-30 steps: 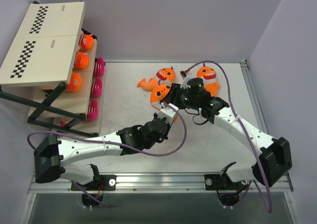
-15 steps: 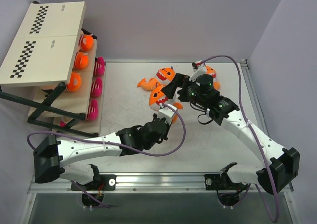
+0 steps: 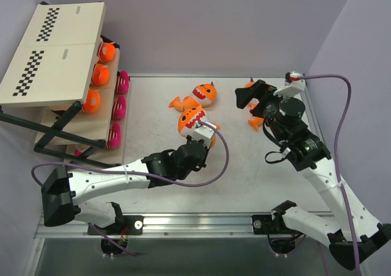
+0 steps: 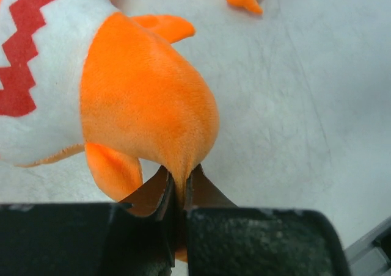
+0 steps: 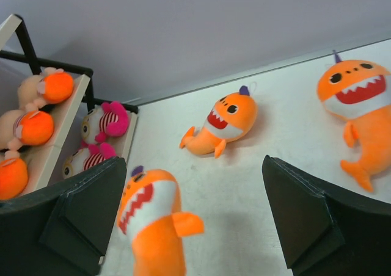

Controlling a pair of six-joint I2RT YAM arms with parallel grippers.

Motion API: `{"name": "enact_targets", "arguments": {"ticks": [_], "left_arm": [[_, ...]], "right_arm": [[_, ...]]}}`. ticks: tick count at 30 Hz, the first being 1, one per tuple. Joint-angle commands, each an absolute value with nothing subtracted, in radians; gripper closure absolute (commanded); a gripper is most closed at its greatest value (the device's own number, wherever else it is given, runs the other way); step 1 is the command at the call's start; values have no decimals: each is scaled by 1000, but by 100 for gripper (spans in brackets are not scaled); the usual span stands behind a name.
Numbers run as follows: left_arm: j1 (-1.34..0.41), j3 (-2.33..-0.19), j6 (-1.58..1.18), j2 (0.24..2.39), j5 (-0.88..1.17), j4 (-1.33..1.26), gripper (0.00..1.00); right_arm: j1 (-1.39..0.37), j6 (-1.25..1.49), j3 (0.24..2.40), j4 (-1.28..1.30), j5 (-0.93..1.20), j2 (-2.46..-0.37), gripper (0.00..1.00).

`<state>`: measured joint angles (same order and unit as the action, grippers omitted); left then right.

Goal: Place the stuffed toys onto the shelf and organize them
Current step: Pass the stuffed toy from the right arm to the left, then place the stuffed toy onto shelf

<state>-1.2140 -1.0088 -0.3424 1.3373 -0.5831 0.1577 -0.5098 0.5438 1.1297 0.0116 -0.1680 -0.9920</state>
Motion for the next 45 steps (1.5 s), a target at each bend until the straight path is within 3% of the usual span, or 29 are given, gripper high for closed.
{"name": "enact_targets", "arguments": {"ticks": [1, 19, 31, 45], "left_arm": [[-1152, -1152, -308, 1336, -626, 195, 97], [-798, -1946, -58, 1479, -775, 341, 98], [-456, -2052, 42, 1496, -841, 261, 91], [-158, -2235, -75, 1673, -654, 413, 92]], "right_arm": [[-496, 509, 1089, 49, -287, -916, 0], [-483, 446, 983, 110, -305, -781, 0], [-479, 400, 988, 49, -201, -860, 1], [-457, 373, 1038, 37, -124, -971, 1]]}}
